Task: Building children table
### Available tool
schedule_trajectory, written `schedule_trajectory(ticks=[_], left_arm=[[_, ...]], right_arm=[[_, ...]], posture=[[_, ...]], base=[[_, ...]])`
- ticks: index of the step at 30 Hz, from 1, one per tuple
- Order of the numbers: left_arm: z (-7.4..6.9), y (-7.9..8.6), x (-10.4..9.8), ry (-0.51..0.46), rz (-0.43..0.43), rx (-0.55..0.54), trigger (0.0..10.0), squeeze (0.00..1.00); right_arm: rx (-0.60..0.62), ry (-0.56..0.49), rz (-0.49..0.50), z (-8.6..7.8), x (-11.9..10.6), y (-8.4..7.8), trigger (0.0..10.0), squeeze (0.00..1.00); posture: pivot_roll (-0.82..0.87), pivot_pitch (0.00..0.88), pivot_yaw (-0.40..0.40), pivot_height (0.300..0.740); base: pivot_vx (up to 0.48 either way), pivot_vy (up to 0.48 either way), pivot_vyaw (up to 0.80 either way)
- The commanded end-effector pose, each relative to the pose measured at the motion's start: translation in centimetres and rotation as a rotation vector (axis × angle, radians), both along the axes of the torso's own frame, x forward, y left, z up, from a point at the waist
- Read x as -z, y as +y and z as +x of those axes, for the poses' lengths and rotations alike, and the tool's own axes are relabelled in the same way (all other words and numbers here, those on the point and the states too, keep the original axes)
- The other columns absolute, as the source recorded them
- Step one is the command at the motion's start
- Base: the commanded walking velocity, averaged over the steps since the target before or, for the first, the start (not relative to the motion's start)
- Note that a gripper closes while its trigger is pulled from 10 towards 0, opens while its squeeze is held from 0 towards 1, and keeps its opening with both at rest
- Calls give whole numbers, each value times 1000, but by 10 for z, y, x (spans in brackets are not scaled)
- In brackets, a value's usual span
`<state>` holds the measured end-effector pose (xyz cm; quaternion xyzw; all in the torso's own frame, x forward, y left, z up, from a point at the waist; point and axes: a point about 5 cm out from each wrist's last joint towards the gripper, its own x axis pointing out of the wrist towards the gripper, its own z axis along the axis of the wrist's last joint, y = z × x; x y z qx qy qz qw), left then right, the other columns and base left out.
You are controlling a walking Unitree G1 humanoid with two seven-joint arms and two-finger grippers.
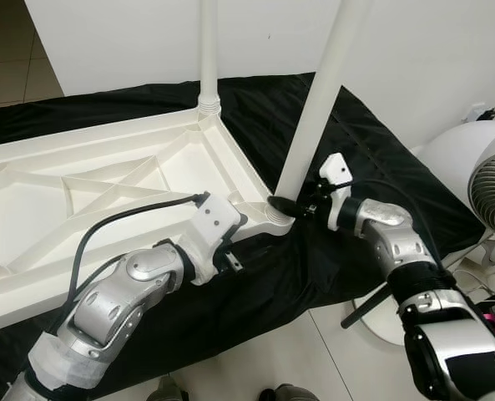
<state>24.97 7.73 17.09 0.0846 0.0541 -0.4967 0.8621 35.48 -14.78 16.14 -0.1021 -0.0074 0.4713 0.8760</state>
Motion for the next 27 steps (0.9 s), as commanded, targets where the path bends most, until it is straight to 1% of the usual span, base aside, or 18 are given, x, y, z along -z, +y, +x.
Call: schedule_trajectory(ticks=[1, 4, 5, 6, 9, 11, 12, 14, 15, 16, 19, 20, 21, 22, 23, 24, 26, 27], left_arm=[[-8, -4, 0, 33, 2, 143, 10000, 0], [-8, -5, 0, 33, 2, 145, 10000, 0], [-8, -5, 0, 33, 2, 146, 10000, 0], [-7, -5, 0, 34, 4, 147, 10000, 0], [-8, -5, 0, 34, 5, 148, 10000, 0], [-8, -5, 1, 36, 5, 149, 10000, 0], [-9, -5, 1, 37, 5, 148, 10000, 0], [-9, -5, 1, 39, 6, 147, 10000, 0], [-9, -5, 1, 39, 6, 147, 10000, 0], [-10, -5, 2, 42, 6, 147, 10000, 0], [-10, -5, 2, 43, 6, 148, 10000, 0], [-10, -5, 2, 44, 5, 148, 10000, 0], [-11, -5, 3, 45, 5, 147, 10000, 0], [-11, -5, 3, 45, 5, 147, 10000, 0], [-12, -6, 3, 48, 2, 143, 10000, 0], [-12, -6, 3, 48, 2, 143, 10000, 0], [-13, -6, 4, 52, 0, 138, 10000, 0], [-13, -6, 4, 52, 0, 138, 10000, 0]], right_arm=[[-4, -5, -10, 0, 0, -4, 0, 0], [-11, 5, -7, -1, 3, -6, 0, 0], [-3, 8, -8, -2, 5, -7, 7294, 0], [5, 26, 8, -3, 7, -8, 10000, 0], [8, 37, 20, -3, 9, -8, 10000, 0], [86, 45, 61, 0, 9, -8, 10000, 0], [134, 52, 85, 1, 9, -7, 10000, 0], [193, 64, 113, 3, 8, -3, 10000, 0], [193, 64, 113, 3, 8, -3, 10000, 0], [236, 52, 115, 4, 6, 2, 10000, 0], [255, 41, 112, 4, 5, 3, 10000, 0], [293, 20, 110, 3, 4, 7, 10000, 0], [348, 21, 132, 2, 4, 13, 10000, 0], [348, 21, 132, 2, 4, 13, 10000, 0], [441, 41, 174, -4, 5, 24, 10000, 0], [441, 41, 174, -4, 5, 24, 10000, 0], [512, 67, 211, -12, 7, 32, 10000, 0], [512, 67, 211, -12, 7, 32, 10000, 0]], posture=[[-72, 41, -12, 740], [-74, 42, -10, 740], [-76, 44, -10, 740], [-79, 46, -9, 740], [-79, 47, -10, 740], [-77, 51, -14, 740], [-78, 53, -16, 740], [-80, 55, -17, 740], [-80, 55, -17, 740], [-82, 56, -21, 740], [-82, 57, -23, 740], [-82, 57, -26, 740], [-80, 56, -35, 740], [-80, 56, -35, 740], [-75, 56, -47, 740], [-75, 56, -47, 740], [-73, 54, -54, 740], [-73, 54, -54, 740]], base=[[0, 0, 0], [0, 0, 0], [0, 0, 0], [0, 0, 0], [0, 0, 0], [0, 0, 0], [0, 0, 0], [0, 0, 0], [0, 0, 0], [0, 0, 0], [0, 0, 0], [0, 0, 0], [0, 0, 0], [0, 0, 0], [0, 0, 0], [0, 0, 0], [0, 0, 0], [0, 0, 0]])
